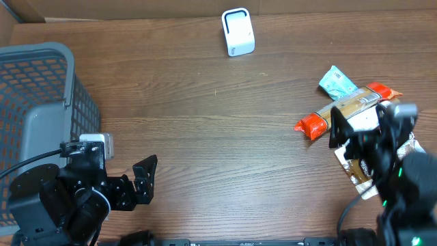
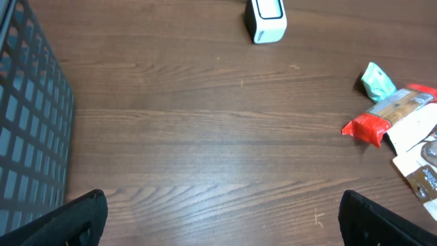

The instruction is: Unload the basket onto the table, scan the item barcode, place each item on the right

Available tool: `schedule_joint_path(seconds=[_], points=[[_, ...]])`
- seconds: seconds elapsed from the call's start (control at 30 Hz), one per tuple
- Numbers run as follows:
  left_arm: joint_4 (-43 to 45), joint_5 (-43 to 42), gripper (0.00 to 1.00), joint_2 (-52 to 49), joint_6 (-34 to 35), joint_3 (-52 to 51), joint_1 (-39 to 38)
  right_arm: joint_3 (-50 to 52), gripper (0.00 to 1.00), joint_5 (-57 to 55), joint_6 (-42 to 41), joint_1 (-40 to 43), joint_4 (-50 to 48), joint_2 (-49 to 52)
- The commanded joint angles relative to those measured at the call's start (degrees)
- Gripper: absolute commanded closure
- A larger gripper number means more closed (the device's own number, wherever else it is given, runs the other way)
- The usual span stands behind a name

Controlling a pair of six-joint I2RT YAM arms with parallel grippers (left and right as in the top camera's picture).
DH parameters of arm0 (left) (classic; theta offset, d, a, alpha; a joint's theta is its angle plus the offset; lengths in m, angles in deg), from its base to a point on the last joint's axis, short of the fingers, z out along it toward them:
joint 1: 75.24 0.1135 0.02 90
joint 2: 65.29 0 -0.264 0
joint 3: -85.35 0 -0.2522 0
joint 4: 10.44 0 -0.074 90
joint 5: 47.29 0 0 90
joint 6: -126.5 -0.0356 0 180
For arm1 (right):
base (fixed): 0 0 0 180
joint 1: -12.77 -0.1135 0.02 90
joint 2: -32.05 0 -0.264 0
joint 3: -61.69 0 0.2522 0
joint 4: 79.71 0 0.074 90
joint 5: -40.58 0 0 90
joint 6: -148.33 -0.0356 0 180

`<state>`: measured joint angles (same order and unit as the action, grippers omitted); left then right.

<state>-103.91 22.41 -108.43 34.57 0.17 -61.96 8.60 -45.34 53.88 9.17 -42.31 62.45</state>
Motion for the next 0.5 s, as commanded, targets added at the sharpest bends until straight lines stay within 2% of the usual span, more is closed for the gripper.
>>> schedule_joint_path(seconds=[0.0,0.2,0.47], points=[[0.2,0.2,0.01,0.0,-0.9,0.6,0.2,9.9,0.0,-5.1,0.2,-0.6,-4.2,-8.1],[0.2,0.2,0.0,0.0,-0.9,0.6,0.2,26.1,0.0,-2.3,0.0,-1.7,-13.6,-21.2],[0.2,0.2,0.0,0.0,-0.9,0.6,0.2,37.6,0.0,-1.0,-0.7,-2.8,-21.6,-30.3]])
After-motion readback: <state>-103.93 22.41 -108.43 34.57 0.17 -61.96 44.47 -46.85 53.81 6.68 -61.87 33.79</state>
